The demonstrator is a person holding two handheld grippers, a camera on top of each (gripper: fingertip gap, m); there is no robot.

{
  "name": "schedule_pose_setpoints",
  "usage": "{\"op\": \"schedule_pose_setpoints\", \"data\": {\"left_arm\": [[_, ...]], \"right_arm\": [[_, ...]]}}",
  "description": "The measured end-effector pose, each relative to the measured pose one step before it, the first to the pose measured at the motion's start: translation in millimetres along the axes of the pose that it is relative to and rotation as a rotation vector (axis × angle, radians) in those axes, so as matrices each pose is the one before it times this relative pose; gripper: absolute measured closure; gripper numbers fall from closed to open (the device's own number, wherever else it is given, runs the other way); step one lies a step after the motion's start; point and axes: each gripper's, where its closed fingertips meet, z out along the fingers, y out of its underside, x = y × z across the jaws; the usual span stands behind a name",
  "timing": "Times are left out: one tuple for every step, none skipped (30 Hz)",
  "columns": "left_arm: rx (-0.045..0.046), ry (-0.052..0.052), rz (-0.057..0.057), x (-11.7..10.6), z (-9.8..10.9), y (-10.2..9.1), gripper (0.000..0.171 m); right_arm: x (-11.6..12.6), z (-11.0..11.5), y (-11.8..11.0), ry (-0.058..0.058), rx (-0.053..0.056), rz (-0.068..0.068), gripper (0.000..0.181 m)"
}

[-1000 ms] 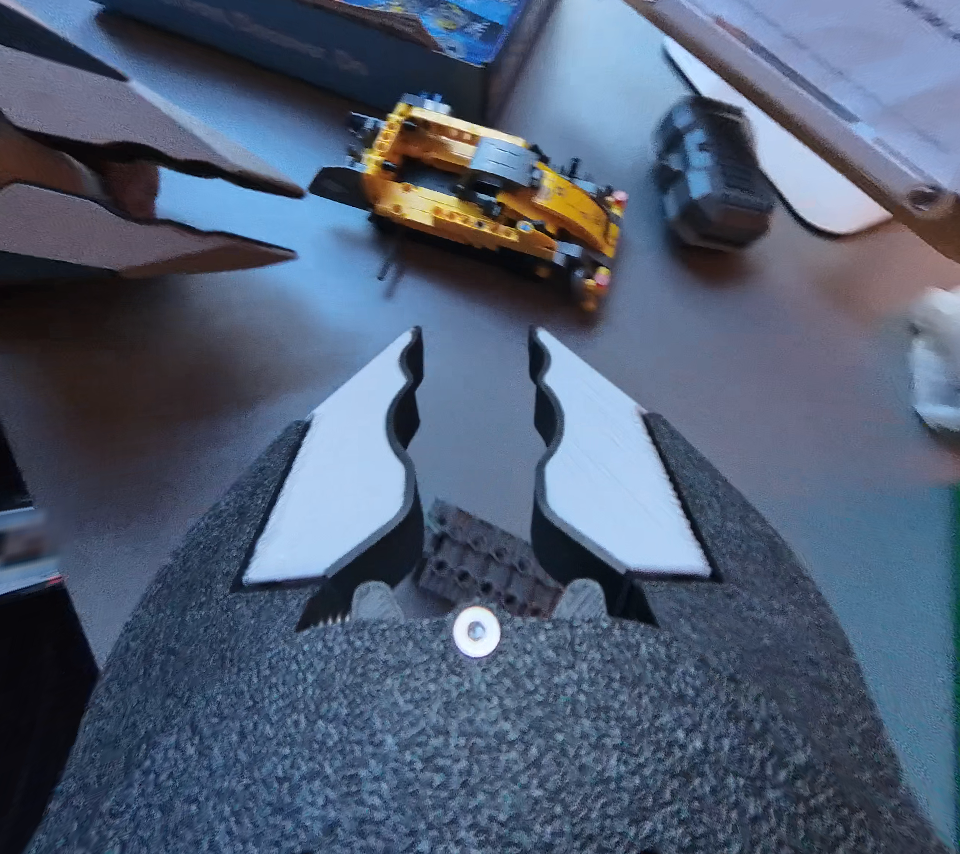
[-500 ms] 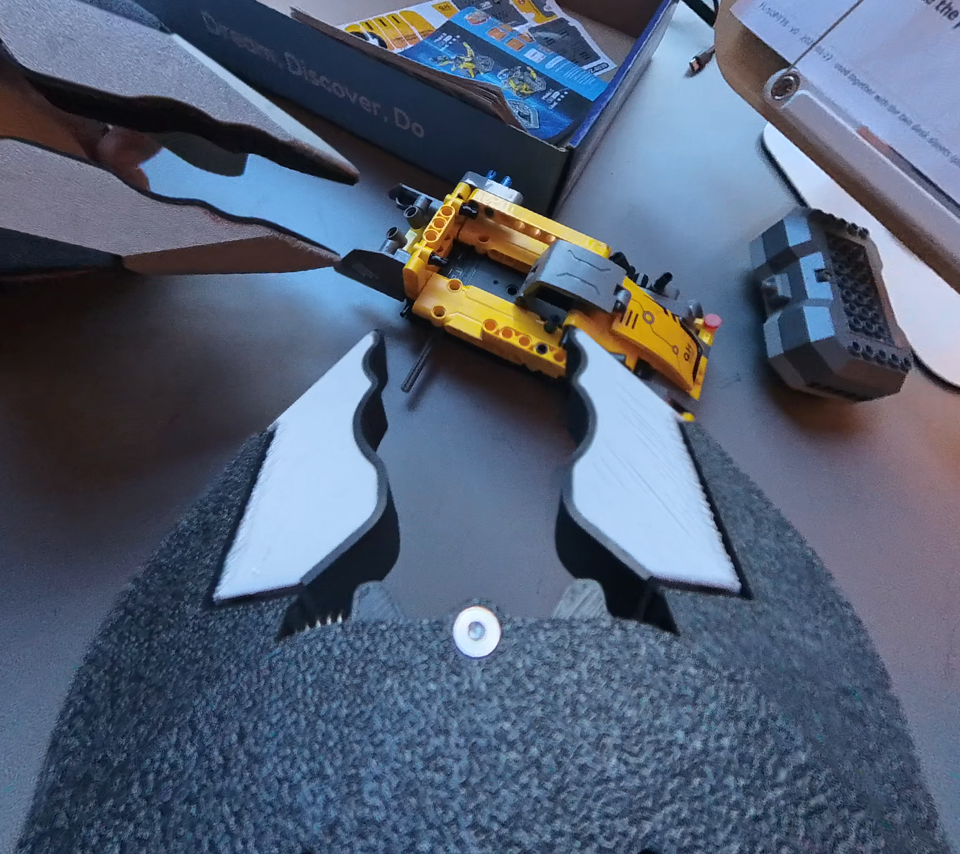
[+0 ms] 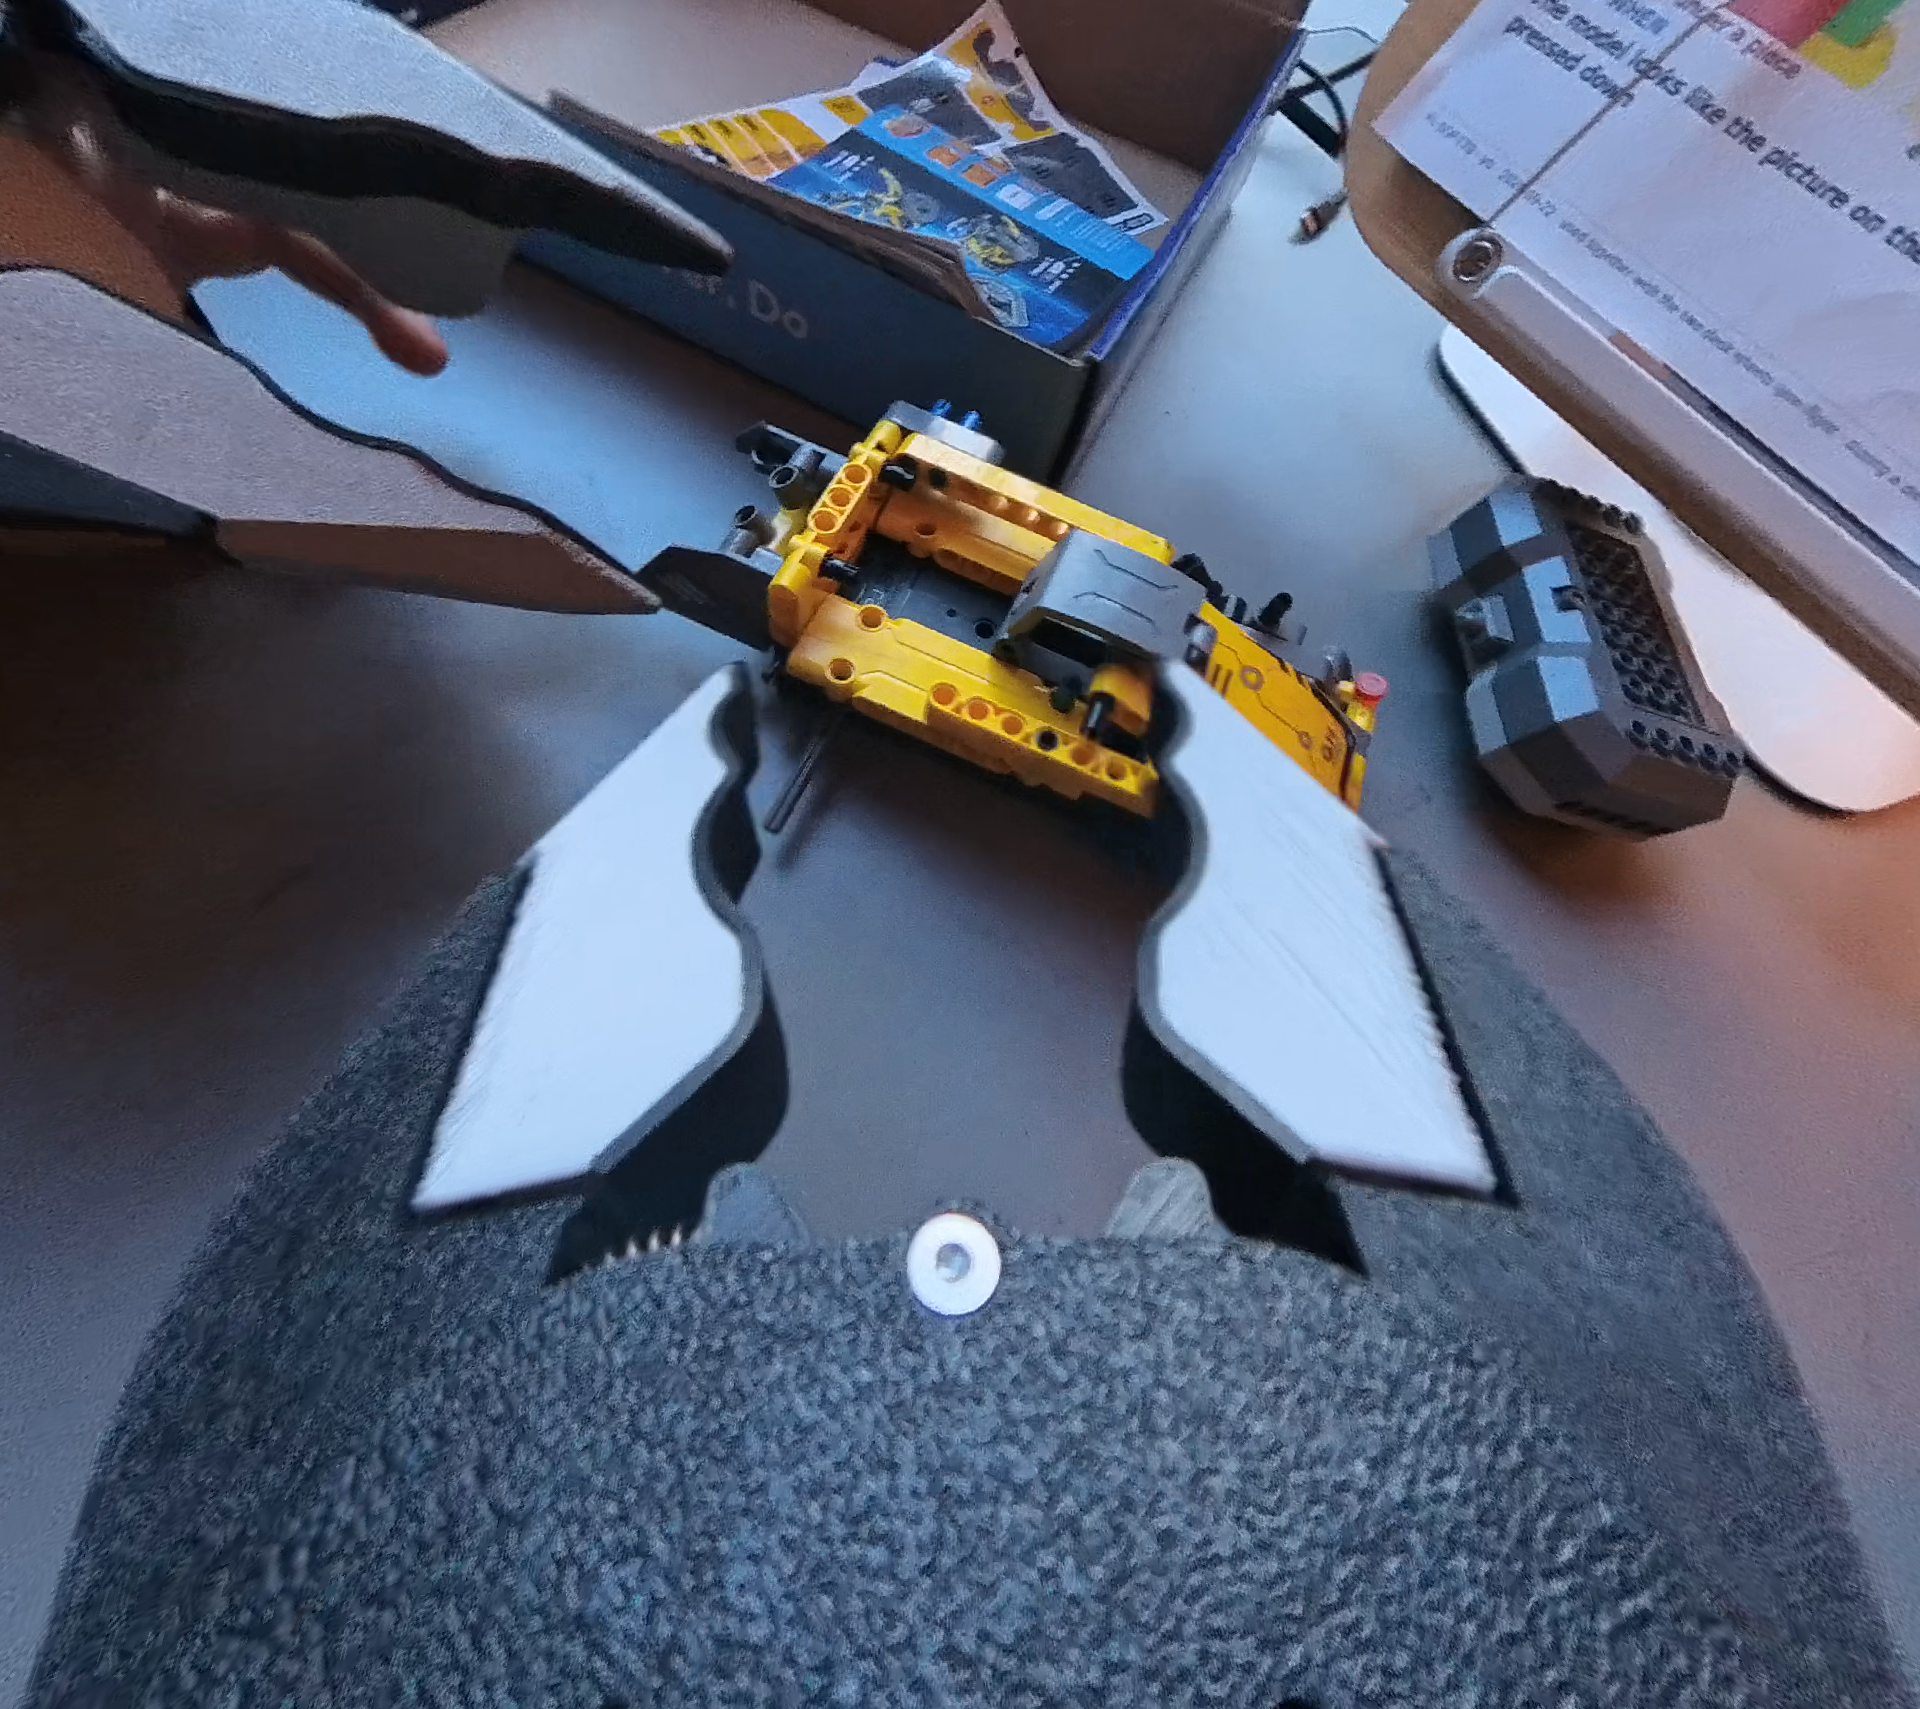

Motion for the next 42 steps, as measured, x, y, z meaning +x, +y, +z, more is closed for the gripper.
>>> {"op": "schedule_pose_setpoints", "data": {"left_arm": [[-0.02031,0.0255,0.0139,1.66,0.42,3.06,0.113],[-0.02016,0.0176,0.0102,0.01,0.19,2.55,0.128],[-0.00271,0.0122,-0.0014,-1.15,0.34,-0.41,0.127],[0.0036,0.0366,-0.0137,1.92,0.51,-2.28,0.118],[-0.00549,0.0278,-0.0184,-0.05,0.6,-2.4,0.109],[-0.01646,0.0317,-0.0034,0.93,1.54,-2.06,0.1],[-0.03243,0.0348,0.0097,2.06,2.13,-0.67,0.087],[-0.03258,0.0036,0.0141,-2.03,2.31,-1.5,0.077],[-0.02502,0.0048,0.0251,-1.32,2.15,-1.89,0.077],[-0.01894,0.0117,0.0239,0.12,3.19,-0.87,0.077],[-0.02953,-0.0018,0.0046,-2.0,4.22,2.03,0.078],[-0.04829,0.0005,-0.0085,-1.56,4.91,5.03,0.078],[-0.05358,0.0172,-0.0148,1.61,5.0,6.4,0.078],[-0.04885,0.0146,-0.0194,1.41,4.94,6.89,0.08],[-0.03455,0.0121,-0.0172,1.39,4.57,6.12,0.088],[-0.01757,0.028,-0.0104,4.41,4.31,4.98,0.098],[-0.00499,0.0077,-0.0132,1.83,4.25,3.63,0.098],[-0.00089,-0.0159,0.0006,-1.24,2.21,2.95,0.102],[-0.00083,0.002,0.0125,2.74,-0.26,2.33,0.109],[0.00004,0.0113,-0.0081,5.25,-2.08,0.67,0.109],[-0.00042,0.0205,-0.0188,7.83,-3.13,0.1,0.108],[0.00077,0.0395,-0.01,12.15,-3.56,0.22,0.106],[0.00327,0.0577,-0.0077,16.15,-3.81,0.22,0.106],[0.01519,0.0722,-0.0035,18.78,-3.52,-0.8,0.108],[0.02094,0.0761,0.0005,18.99,-2.98,-0.91,0.111],[0.01468,0.0451,-0.0032,12.34,-2.1,0.07,0.112],[0.0075,-0.0071,-0.0015,2.11,-2.49,0.82,0.11],[0.00882,-0.0343,0.0121,-3.88,-3.38,0.64,0.108],[0.01892,-0.045,0.0175,-7.12,-4.06,-0.85,0.108],[0.02905,-0.0453,0.0089,-8.52,-3.96,-2.64,0.108],[0.03754,-0.0325,-0.0051,-7.85,-3.4,-4.53,0.104],[0.0402,-0.0298,-0.0159,-8.34,-2.96,-6.25,0.098],[0.04273,-0.0344,-0.0181,-9.47,-2.56,-7.94,0.095],[0.04572,-0.0296,-0.0134,-9.08,-1.97,-9.13,0.096],[0.04872,-0.0174,-0.0069,-7.27,-0.39,-9.71,0.097],[0.0489,-0.0004,0.0009,-4.35,1.25,-9.24,0.1],[0.04095,0.0142,0.0145,-1.66,2.78,-7.15,0.102],[0.03331,0.0132,0.0255,-1.47,4.14,-4.56,0.105],[0.02485,0.015,0.0316,-1.17,4.72,-1.7,0.106],[0.01229,0.0118,0.0271,-1.66,4.74,1.47,0.106],[0.00133,0.0015,0.0145,-2.83,3.82,3.51,0.108],[0.00374,0.0115,0.0047,-0.69,2.79,3.63,0.109]], "right_arm": [[2.29,-1.91,-1.6,-0.0103,0.0176,0.0323,0.105],[1.53,-2.82,-2.91,-0.0137,0.026,0.0312,0.106],[0.55,-2.88,-2.93,-0.0148,0.0269,0.0236,0.11],[0.73,-2.28,-2.32,-0.0082,0.0215,0.0151,0.111],[1.57,-1.8,-1.69,0.0029,0.0157,0.0102,0.111],[1.92,-1.45,-1.39,0.0089,0.0121,0.0086,0.109],[1.89,-1.31,-1.16,0.0102,0.0102,0.0071,0.106],[1.65,-1.25,-1.13,0.011,0.0095,0.0048,0.105],[1.25,-1.17,-1.09,0.0116,0.0088,0.0,0.105],[0.02,-0.73,-0.74,0.0071,0.006,-0.0061,0.105],[-1.15,-0.34,-0.27,0.0,0.0023,-0.01,0.106],[-1.1,-0.04,-0.08,0.0003,0.0005,-0.0097,0.11],[-0.01,0.02,-0.1,0.0065,0.0004,-0.0074,0.114],[0.22,-0.13,-0.13,0.0059,0.0012,-0.0054,0.114],[-0.3,-0.42,-0.5,0.0003,0.0036,-0.0033,0.115],[0.13,-0.67,-0.85,0.0002,0.0067,0.0005,0.118],[0.77,-0.91,-1.05,0.0019,0.0085,0.0048,0.12],[0.94,-1.02,-1.06,-0.0001,0.009,0.0078,0.12],[0.56,-1.12,-1.15,-0.0036,0.0089,0.0094,0.121],[0.56,-1.21,-1.16,-0.0039,0.0089,0.009,0.122],[0.52,-1.13,-0.82,-0.0033,0.0073,0.0072,0.124],[0.35,-0.82,-0.05,-0.004,0.0016,0.0061,0.125],[0.3,-0.92,0.59,-0.0037,-0.0045,0.0046,0.127],[0.44,-0.86,0.83,-0.0019,-0.0058,0.0015,0.128],[0.54,-0.8,0.55,0.0007,-0.0035,-0.0018,0.131],[0.9,-0.72,0.15,0.0041,-0.0011,-0.0043,0.132],[1.76,-0.9,-0.09,0.0107,-0.0005,-0.0073,0.133],[3.93,-1.46,-0.47,0.0231,0.0004,-0.0117,0.133],[6.25,-2.53,-1.34,0.0354,0.006,-0.0122,0.132],[8.13,-3.43,-2.55,0.0409,0.0148,-0.0039,0.131],[8.99,-3.93,-3.56,0.0392,0.0229,0.0112,0.13],[9.18,-4.2,-4.32,0.0332,0.029,0.026,0.128],[8.95,-4.32,-4.69,0.0271,0.0325,0.0332,0.125],[8.5,-3.89,-4.36,0.0227,0.0307,0.033,0.123],[7.49,-3.02,-2.97,0.0169,0.0222,0.0279,0.121],[4.97,-1.89,-1.37,0.0039,0.0101,0.0194,0.121],[2.6,-0.84,0.36,-0.0063,-0.0023,0.013,0.122],[2.25,-0.2,1.32,-0.0033,-0.0079,0.0118,0.125],[1.78,0.08,0.85,-0.002,-0.003,0.0126,0.125],[0.18,0.33,0.24,-0.0085,0.0023,0.0126,0.125],[-0.45,0.54,0.62,-0.0101,0.0003,0.0098,0.126],[0.02,0.84,1.46,-0.0053,-0.0052,0.0038,0.127]]}}
